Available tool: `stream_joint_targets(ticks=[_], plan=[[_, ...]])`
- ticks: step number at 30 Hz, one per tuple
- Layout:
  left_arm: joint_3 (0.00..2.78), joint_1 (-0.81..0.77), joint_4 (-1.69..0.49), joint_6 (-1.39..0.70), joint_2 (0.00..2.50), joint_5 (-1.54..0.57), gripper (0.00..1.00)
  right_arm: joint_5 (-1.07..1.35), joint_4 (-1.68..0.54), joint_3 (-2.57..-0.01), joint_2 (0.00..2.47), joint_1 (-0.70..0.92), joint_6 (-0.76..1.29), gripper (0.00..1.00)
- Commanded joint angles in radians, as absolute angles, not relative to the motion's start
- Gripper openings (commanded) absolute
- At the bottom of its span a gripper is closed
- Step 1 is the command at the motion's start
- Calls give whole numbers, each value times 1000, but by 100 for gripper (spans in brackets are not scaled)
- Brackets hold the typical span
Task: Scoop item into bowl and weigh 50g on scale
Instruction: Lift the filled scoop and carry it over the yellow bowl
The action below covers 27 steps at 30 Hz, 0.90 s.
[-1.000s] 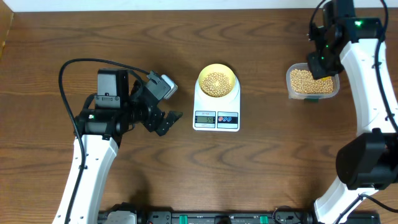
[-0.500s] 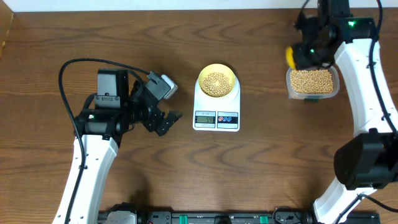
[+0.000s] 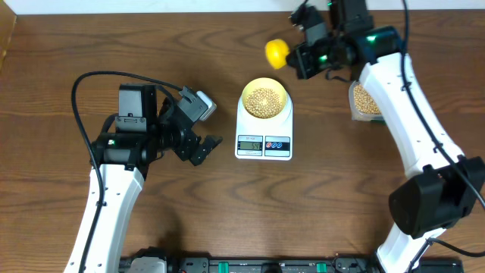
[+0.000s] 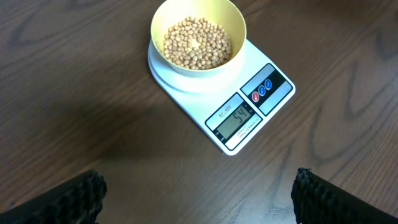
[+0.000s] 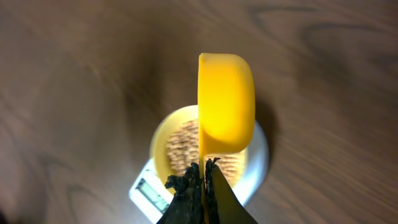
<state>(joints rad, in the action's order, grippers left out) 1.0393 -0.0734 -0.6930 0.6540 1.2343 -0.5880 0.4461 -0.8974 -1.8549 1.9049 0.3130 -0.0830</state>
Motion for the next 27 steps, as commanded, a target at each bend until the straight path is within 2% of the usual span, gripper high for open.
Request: stream_joint_targets(ticks=[1,27], plan=[[1029,-68,-694,653,1237,-582,98,449,-923,-1853,1912,356,-68,1],[1029,-68,-694,653,1237,-582,98,312,-1010,-1851,2045,436,-181,1]])
